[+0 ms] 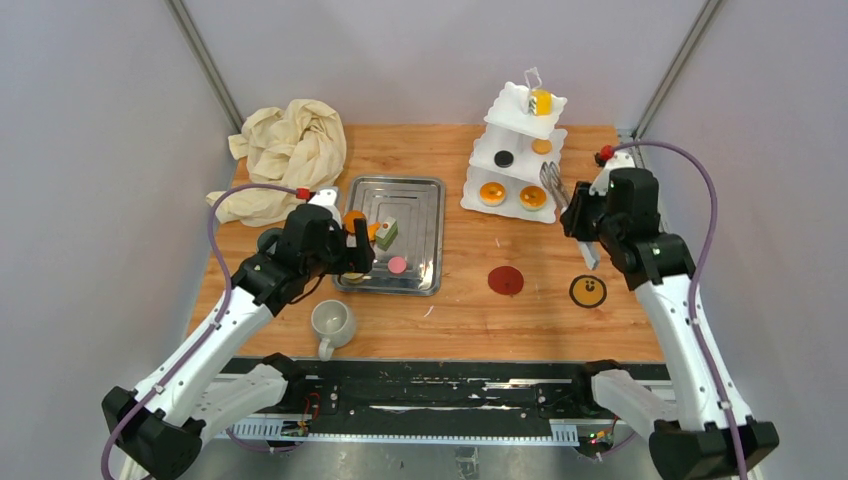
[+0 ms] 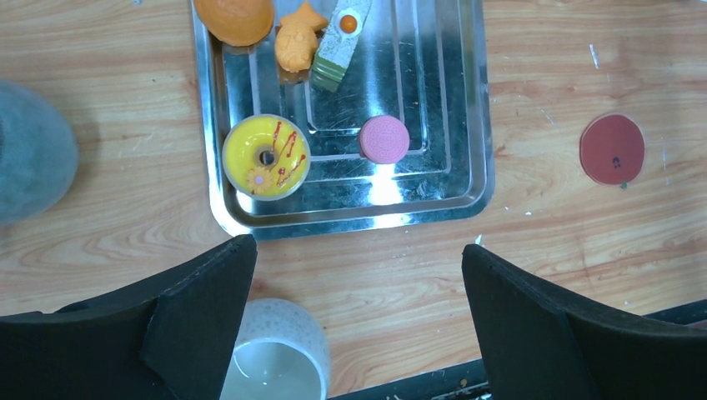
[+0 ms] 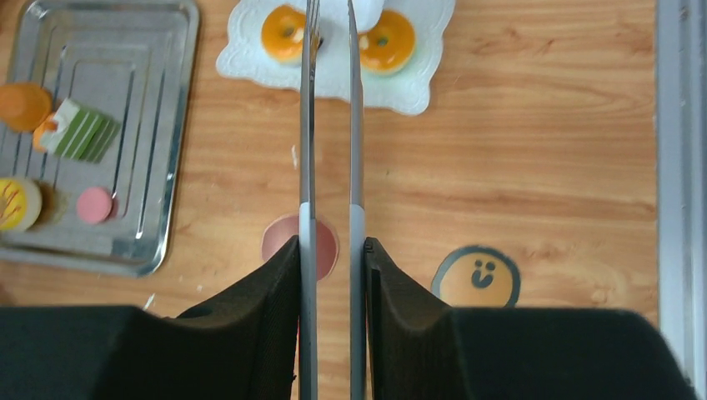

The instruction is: Serve the afternoon tea

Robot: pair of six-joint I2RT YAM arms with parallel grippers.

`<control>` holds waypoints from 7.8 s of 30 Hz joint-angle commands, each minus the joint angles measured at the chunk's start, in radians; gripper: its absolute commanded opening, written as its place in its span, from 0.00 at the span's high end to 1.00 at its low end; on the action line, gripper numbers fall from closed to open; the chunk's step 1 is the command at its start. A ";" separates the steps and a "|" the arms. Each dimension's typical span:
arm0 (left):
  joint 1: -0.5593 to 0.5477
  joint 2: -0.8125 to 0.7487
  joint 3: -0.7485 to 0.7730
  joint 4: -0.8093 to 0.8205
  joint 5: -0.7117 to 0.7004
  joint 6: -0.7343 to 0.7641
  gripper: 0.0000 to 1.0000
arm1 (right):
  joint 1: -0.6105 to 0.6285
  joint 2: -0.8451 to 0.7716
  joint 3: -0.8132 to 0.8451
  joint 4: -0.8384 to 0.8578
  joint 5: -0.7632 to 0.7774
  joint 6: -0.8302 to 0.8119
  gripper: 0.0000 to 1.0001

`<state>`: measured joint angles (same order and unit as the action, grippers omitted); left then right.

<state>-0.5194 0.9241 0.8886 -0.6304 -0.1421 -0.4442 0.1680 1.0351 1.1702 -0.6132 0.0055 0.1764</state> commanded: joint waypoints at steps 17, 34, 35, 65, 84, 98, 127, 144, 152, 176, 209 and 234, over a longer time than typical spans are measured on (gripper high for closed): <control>0.132 -0.056 0.030 -0.083 -0.107 -0.043 0.02 | 0.734 0.296 0.004 0.129 0.065 0.253 0.80; 0.174 -0.106 0.040 -0.144 -0.093 0.002 0.02 | 0.798 0.772 0.346 0.231 0.067 0.268 0.88; 0.174 -0.108 0.039 -0.144 -0.089 0.004 0.02 | 0.796 0.771 0.334 0.225 0.076 0.268 0.89; 0.174 -0.116 -0.017 -0.088 -0.024 0.002 0.02 | 0.786 0.619 0.137 0.159 0.206 0.218 0.51; 0.174 -0.110 -0.014 -0.087 -0.025 0.015 0.02 | 0.792 0.657 0.215 0.164 0.293 0.210 0.95; 0.175 -0.088 -0.007 -0.050 0.000 0.015 0.02 | 0.586 0.259 0.383 -0.102 0.280 -0.002 0.99; 0.175 -0.097 0.002 -0.065 -0.004 0.030 0.02 | 0.181 0.401 0.572 -0.118 0.136 -0.002 0.90; 0.175 -0.096 -0.002 -0.060 -0.004 0.028 0.02 | 0.163 0.408 0.568 -0.113 0.107 0.001 0.59; 0.174 -0.097 0.000 -0.063 -0.002 0.027 0.02 | 0.164 0.310 0.569 -0.139 0.070 0.001 0.59; 0.177 -0.079 0.030 -0.094 -0.024 0.004 0.02 | 0.639 0.105 0.067 -0.022 0.067 0.132 0.66; 0.186 -0.126 0.030 -0.154 -0.100 0.029 0.02 | 0.849 0.868 0.387 0.187 0.264 0.330 0.50; 0.188 -0.144 0.018 -0.158 -0.090 0.035 0.02 | 0.882 0.735 0.291 0.109 0.500 0.280 0.80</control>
<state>-0.3416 0.7910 0.9161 -0.8028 -0.2379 -0.4149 1.0447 1.8709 1.5063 -0.4995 0.4221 0.4732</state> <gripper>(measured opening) 0.982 0.424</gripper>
